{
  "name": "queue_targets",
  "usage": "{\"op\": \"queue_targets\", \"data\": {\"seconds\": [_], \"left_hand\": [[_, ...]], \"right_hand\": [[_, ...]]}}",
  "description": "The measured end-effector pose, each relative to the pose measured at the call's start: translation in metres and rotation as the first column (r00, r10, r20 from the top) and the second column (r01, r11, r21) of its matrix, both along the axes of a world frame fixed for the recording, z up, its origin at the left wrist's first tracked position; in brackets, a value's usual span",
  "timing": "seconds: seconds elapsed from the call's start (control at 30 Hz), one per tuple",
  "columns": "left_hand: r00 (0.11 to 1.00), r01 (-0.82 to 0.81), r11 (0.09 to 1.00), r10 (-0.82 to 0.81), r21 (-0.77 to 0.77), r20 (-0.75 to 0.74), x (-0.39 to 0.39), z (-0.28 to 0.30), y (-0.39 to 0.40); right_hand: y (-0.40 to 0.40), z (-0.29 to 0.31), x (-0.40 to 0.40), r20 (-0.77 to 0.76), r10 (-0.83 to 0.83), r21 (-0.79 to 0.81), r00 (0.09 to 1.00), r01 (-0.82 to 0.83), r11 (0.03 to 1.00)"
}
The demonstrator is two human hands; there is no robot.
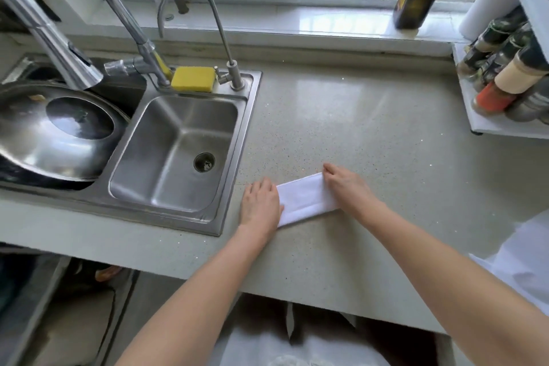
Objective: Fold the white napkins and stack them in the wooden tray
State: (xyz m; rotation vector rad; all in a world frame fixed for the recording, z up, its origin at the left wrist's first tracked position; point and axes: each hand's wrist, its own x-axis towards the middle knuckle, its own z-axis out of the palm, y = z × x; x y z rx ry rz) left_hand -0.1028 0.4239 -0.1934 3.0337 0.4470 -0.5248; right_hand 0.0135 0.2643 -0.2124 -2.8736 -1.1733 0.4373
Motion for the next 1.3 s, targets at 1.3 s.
{"op": "queue_targets", "data": {"seconds": [1.3], "left_hand": [[-0.509, -0.709, -0.135, 0.776, -0.692, 0.371, -0.686, 0.116, 0.126]], "right_hand": [[0.346, 0.125, -0.596, -0.517, 0.702, 0.415, 0.49, -0.573, 0.706]]}}
